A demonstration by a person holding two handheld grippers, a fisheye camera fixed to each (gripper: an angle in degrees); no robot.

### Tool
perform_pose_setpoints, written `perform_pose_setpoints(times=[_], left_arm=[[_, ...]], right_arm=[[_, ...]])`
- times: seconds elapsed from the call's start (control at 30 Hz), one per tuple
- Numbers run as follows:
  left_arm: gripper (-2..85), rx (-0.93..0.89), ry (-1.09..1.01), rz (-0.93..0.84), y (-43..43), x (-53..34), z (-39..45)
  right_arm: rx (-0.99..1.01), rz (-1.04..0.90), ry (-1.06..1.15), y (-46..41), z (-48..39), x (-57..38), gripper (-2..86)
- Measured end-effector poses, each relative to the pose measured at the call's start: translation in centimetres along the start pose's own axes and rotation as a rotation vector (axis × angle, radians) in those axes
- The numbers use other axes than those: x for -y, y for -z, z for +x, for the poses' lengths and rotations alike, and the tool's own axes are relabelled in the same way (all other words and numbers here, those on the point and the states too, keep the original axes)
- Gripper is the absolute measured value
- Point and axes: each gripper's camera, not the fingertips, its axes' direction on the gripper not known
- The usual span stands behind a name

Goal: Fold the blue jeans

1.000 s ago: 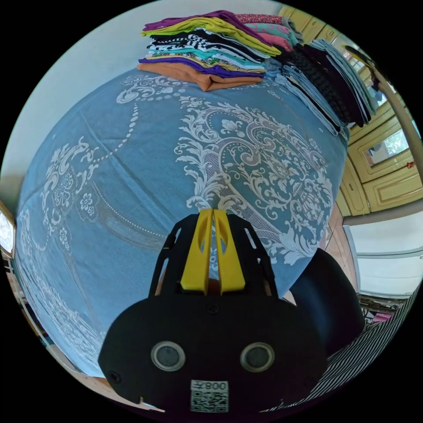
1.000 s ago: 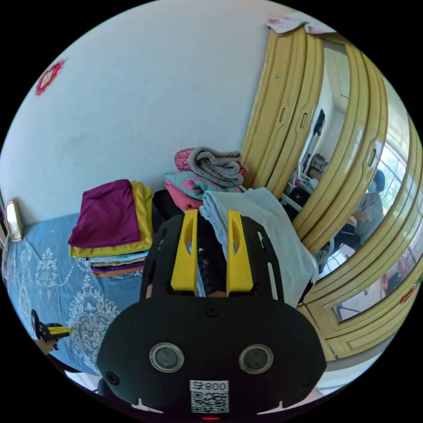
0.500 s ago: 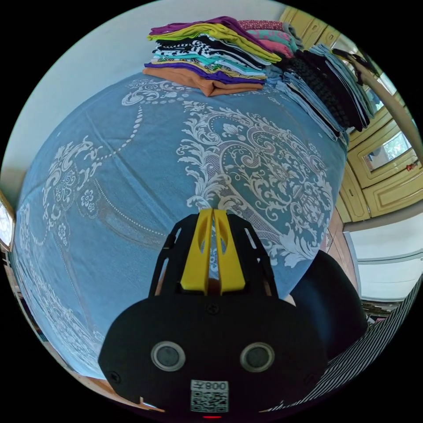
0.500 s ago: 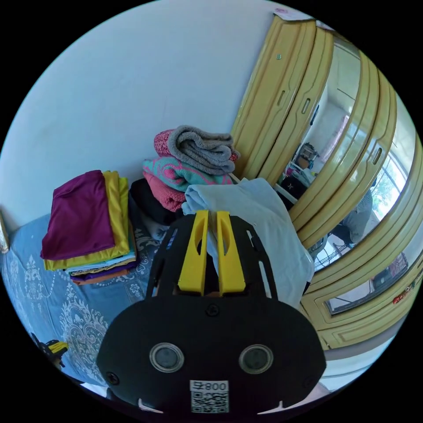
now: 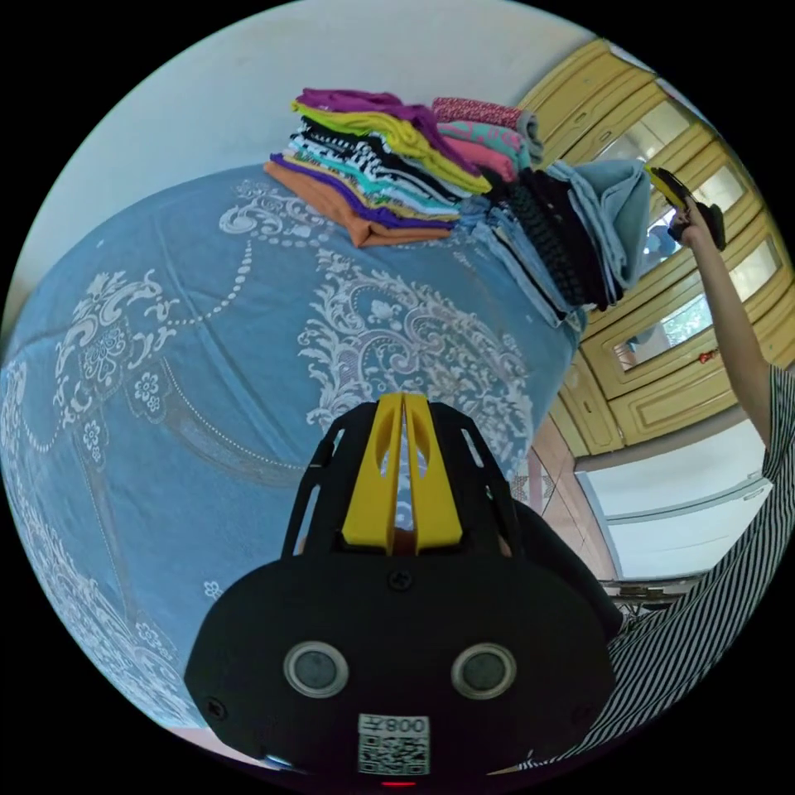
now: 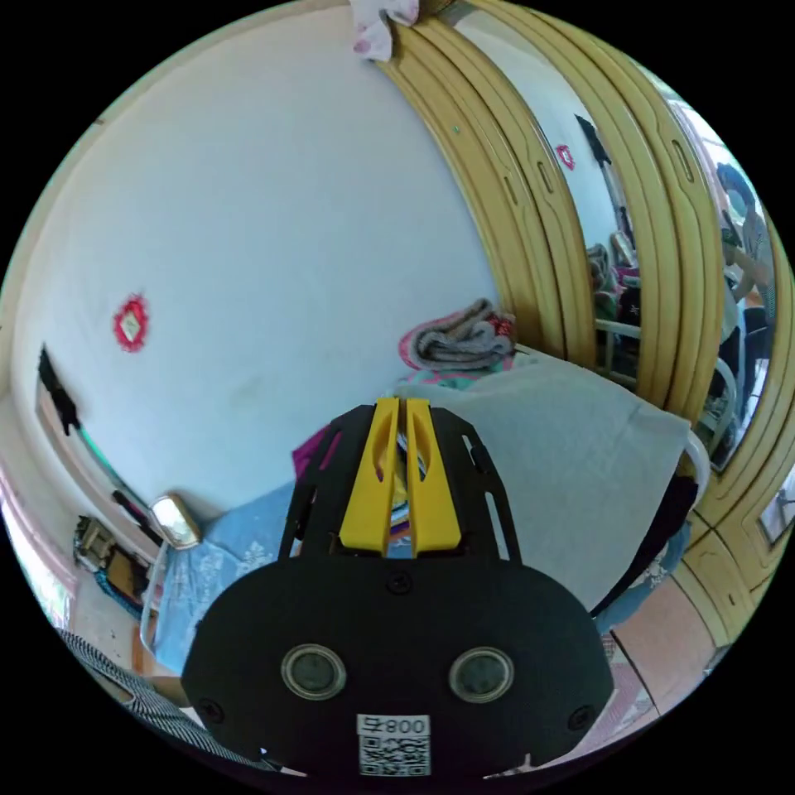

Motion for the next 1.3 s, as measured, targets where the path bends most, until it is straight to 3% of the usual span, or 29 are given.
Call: perform_pose_setpoints(times=[0.27,0.63,0.97,1.07,1.17,1.3], left_arm=[[0.4,-0.088,-0.043,0.188,0.6,-11.7,-3.0],[3.2,-0.056,-0.013,0.494,3.1,-33.1,-8.3],[9.3,0.043,0.079,0.549,0.4,-54.3,-14.5],[10.1,0.165,0.141,0.539,-0.8,-60.2,-16.1],[10.3,0.283,0.232,0.581,-1.1,-66.7,-17.5],[9.4,0.273,0.292,0.685,-1.1,-76.1,-19.2]], right_arm=[[0.363,0.154,0.176,7.9,-8.2,9.3,0.9],[0.674,0.154,0.386,10.3,-25.5,18.6,0.8],[0.966,-0.11,0.339,3.4,-38.2,19.7,0.8],[1.074,-0.207,0.353,1.4,-42.9,18.2,0.8],[1.203,-0.287,0.359,-0.1,-47.7,16.7,0.8],[1.311,-0.362,0.411,-0.4,-53.9,15.6,0.8]])
